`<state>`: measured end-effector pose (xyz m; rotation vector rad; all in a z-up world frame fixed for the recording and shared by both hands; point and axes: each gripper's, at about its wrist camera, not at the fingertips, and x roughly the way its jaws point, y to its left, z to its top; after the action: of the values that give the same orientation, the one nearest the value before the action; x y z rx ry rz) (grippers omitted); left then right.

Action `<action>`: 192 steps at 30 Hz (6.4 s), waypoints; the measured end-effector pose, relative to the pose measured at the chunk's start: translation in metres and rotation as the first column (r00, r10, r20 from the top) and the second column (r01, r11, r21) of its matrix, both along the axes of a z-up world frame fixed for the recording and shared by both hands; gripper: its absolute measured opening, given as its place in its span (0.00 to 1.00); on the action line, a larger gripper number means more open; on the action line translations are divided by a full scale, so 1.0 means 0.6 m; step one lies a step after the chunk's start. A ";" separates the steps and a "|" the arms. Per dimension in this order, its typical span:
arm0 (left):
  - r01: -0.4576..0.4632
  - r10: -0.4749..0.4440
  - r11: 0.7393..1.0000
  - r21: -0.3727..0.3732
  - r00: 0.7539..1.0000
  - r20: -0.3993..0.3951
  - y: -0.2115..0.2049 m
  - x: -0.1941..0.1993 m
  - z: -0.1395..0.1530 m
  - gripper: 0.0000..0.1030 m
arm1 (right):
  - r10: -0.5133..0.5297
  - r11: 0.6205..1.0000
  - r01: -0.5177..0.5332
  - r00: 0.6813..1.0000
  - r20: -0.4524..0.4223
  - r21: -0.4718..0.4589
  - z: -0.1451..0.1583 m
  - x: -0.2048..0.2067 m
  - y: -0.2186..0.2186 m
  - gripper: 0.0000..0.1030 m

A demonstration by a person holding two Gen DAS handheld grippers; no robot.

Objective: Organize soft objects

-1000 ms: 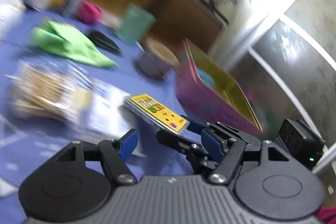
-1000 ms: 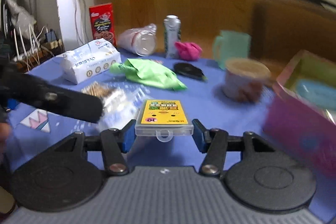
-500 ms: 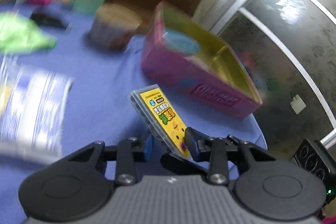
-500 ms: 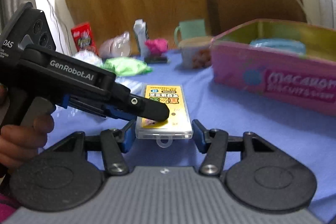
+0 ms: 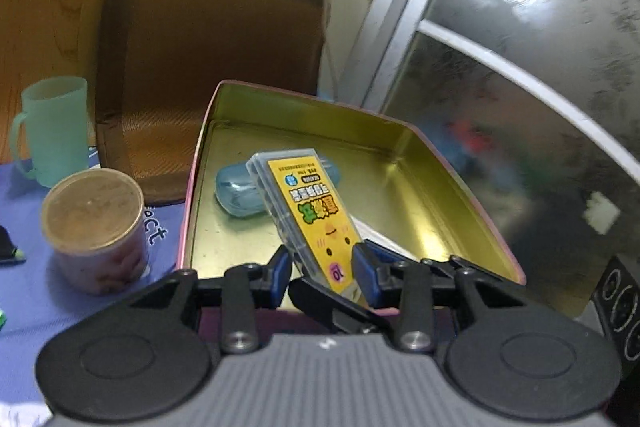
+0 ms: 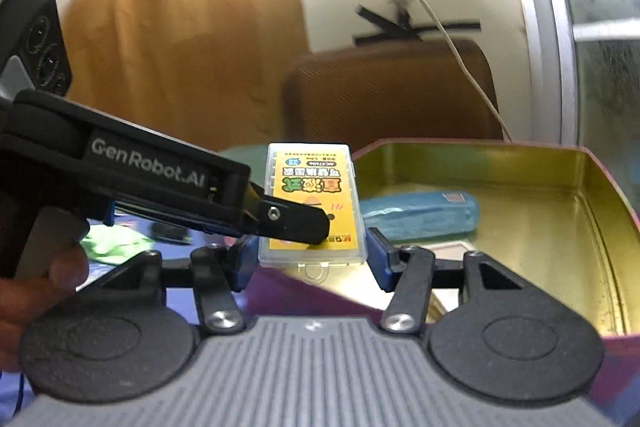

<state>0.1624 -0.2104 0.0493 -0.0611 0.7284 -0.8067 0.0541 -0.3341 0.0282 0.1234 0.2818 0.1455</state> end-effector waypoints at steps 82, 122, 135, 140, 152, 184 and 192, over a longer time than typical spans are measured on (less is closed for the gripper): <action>-0.271 0.237 0.925 0.267 0.959 0.153 0.197 -0.194 -0.099 0.69 | -0.221 0.958 0.248 0.959 -0.179 0.145 -0.086 -0.131 0.068 0.76; -0.226 0.187 0.934 0.277 0.969 0.160 0.194 -0.220 -0.098 0.73 | -0.293 0.930 0.323 0.939 -0.178 0.174 -0.085 -0.168 0.050 0.75; -0.213 0.177 0.939 0.271 0.972 0.154 0.196 -0.224 -0.098 0.73 | -0.285 0.932 0.316 0.941 -0.184 0.176 -0.085 -0.167 0.056 0.72; -0.212 0.172 0.938 0.276 0.972 0.159 0.196 -0.226 -0.098 0.73 | -0.286 0.931 0.319 0.940 -0.188 0.177 -0.085 -0.165 0.057 0.72; -0.212 0.174 0.938 0.274 0.972 0.156 0.198 -0.227 -0.097 0.73 | -0.286 0.930 0.319 0.940 -0.188 0.180 -0.086 -0.165 0.056 0.72; -0.197 0.163 0.945 0.261 0.976 0.146 0.202 -0.234 -0.094 0.73 | -0.271 0.940 0.300 0.946 -0.179 0.162 -0.086 -0.167 0.066 0.69; -0.181 0.159 0.969 0.168 0.978 0.135 0.263 -0.248 -0.064 0.73 | -0.223 0.960 0.245 0.962 -0.156 0.138 -0.081 -0.166 0.081 0.68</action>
<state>0.0136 -0.0527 0.0108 0.0860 0.6693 -0.5725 -0.0453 -0.2857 -0.0202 0.3225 0.3929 -0.0780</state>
